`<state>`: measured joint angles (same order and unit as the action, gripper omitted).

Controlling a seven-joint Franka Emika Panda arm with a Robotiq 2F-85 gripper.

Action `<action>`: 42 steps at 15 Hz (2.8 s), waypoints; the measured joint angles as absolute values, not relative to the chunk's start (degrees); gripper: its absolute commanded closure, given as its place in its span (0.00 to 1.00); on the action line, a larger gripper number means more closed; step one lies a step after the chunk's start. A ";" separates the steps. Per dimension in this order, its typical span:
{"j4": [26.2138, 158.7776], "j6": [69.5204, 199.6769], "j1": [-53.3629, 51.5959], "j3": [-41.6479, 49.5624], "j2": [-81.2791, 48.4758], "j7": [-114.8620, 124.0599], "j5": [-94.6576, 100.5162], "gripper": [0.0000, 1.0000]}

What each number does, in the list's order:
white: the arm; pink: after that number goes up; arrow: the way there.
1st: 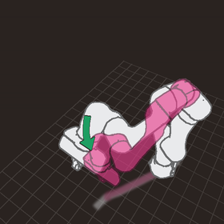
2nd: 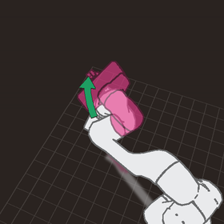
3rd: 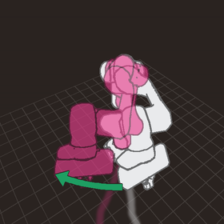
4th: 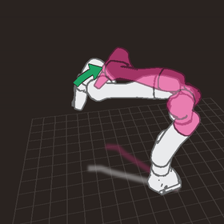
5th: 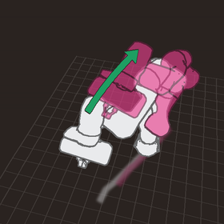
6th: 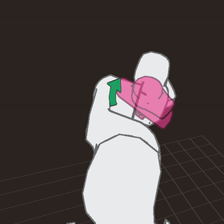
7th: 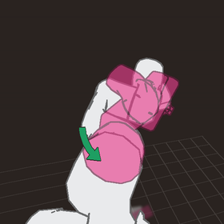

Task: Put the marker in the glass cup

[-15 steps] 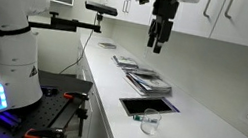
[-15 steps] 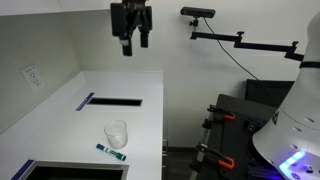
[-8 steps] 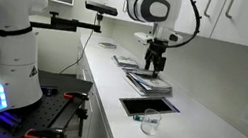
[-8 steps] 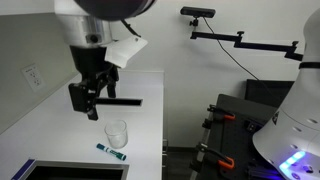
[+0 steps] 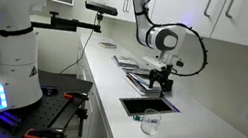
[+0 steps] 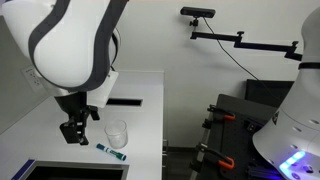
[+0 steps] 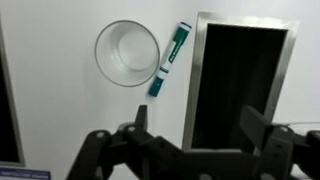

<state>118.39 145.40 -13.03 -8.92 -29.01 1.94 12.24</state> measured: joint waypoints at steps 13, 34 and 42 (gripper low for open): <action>114.54 147.40 -13.24 -6.90 -34.92 -1.16 13.21 0.00; 95.19 142.95 -11.98 -6.22 -55.20 -2.18 6.78 0.09; 94.27 141.11 -10.60 -6.40 -55.53 -2.18 4.28 0.77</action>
